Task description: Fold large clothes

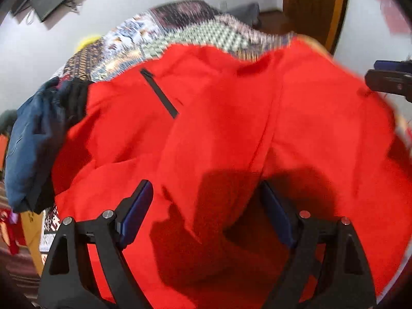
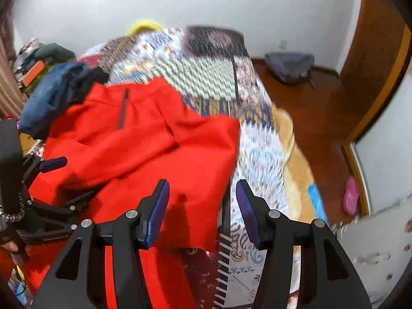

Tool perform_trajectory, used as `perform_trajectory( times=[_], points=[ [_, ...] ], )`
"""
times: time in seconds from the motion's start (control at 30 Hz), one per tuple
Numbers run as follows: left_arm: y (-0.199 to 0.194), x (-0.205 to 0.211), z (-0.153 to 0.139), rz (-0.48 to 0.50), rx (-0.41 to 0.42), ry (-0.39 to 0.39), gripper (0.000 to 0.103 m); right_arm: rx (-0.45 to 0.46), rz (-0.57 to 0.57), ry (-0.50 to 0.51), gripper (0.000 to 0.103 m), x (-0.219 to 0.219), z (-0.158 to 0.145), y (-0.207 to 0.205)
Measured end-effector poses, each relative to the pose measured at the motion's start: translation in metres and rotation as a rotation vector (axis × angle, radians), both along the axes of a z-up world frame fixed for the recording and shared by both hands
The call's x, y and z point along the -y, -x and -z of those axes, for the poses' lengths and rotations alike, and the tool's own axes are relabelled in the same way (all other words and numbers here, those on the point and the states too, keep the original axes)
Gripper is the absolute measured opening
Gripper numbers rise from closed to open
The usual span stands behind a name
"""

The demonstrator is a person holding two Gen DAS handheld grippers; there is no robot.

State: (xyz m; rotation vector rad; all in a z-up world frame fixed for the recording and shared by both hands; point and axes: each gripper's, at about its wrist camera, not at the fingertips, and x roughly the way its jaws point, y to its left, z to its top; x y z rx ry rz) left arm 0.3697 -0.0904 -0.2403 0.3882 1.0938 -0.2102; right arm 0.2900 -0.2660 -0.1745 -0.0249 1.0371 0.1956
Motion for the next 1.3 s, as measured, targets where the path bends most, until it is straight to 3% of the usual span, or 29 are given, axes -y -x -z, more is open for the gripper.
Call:
perform_trajectory(
  times=[0.1, 0.33, 0.4, 0.43, 0.47, 0.6, 0.77, 0.83, 1.03, 1.17, 1.3],
  points=[
    [-0.007, 0.005, 0.012, -0.003, 0.009, -0.056, 0.085, -0.081, -0.013, -0.024, 0.05, -0.002, 0.028, -0.004],
    [-0.034, 0.013, 0.02, 0.024, 0.037, -0.082, 0.081, -0.068, 0.008, -0.084, 0.06, 0.009, 0.037, -0.006],
    [-0.039, 0.014, 0.021, 0.017, 0.094, -0.116, 0.059, -0.058, 0.005, -0.095, 0.061, 0.012, 0.038, -0.004],
    [-0.04, 0.013, 0.023, 0.008, 0.104, -0.125, 0.053, -0.05, 0.001, -0.094, 0.061, 0.012, 0.039, -0.002],
    [-0.043, 0.011, 0.023, -0.007, 0.11, -0.119, 0.039, -0.04, -0.003, -0.093, 0.062, 0.012, 0.039, -0.001],
    [-0.046, -0.009, 0.013, -0.074, 0.142, -0.08, 0.013, -0.019, -0.016, -0.084, 0.062, 0.013, 0.04, 0.002],
    [-0.038, -0.067, -0.034, -0.189, 0.282, 0.01, 0.011, -0.028, -0.012, -0.092, 0.064, 0.013, 0.041, -0.001],
    [-0.031, -0.087, -0.041, -0.226, 0.298, 0.018, 0.012, -0.029, -0.005, -0.099, 0.067, 0.013, 0.041, -0.001],
    [0.0, -0.135, -0.021, -0.316, 0.177, 0.1, 0.022, -0.015, 0.003, -0.073, 0.073, 0.005, 0.043, -0.001],
    [0.019, -0.157, -0.001, -0.397, 0.118, 0.164, 0.046, -0.014, 0.005, -0.065, 0.074, 0.005, 0.043, 0.0],
    [0.031, -0.193, 0.005, -0.503, 0.07, 0.334, 0.053, -0.014, -0.005, -0.065, 0.078, 0.004, 0.044, 0.001]
  ],
)
